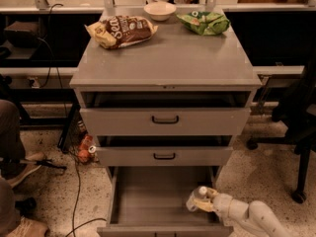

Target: Pick blue plastic bottle from bottom drawer and place on counter

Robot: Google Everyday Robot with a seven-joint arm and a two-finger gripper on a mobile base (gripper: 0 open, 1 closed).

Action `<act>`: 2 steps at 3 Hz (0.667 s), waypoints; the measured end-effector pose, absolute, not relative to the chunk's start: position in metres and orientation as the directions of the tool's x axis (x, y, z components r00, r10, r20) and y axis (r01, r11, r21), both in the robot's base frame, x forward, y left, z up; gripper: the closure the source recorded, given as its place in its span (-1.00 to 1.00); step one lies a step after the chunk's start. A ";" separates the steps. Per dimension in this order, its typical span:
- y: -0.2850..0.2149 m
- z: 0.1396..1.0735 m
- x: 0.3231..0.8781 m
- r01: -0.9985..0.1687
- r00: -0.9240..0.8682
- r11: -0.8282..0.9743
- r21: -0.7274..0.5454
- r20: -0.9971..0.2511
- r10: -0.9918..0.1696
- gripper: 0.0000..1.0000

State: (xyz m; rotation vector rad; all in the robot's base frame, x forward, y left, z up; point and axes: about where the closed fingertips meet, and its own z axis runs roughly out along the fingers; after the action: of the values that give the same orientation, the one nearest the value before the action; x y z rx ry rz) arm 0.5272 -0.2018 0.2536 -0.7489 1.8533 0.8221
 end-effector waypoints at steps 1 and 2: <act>-0.225 0.295 0.524 -0.816 -0.330 0.538 0.210 -0.934 -0.137 1.00; -0.225 0.296 0.525 -0.815 -0.328 0.541 0.208 -0.935 -0.134 1.00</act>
Offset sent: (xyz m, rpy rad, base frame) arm -0.0027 -0.0210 0.0281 0.0250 -0.0223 0.0266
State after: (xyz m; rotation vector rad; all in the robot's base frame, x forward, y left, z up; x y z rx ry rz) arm 0.5246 -0.2247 0.2960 -0.7884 1.7898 0.8623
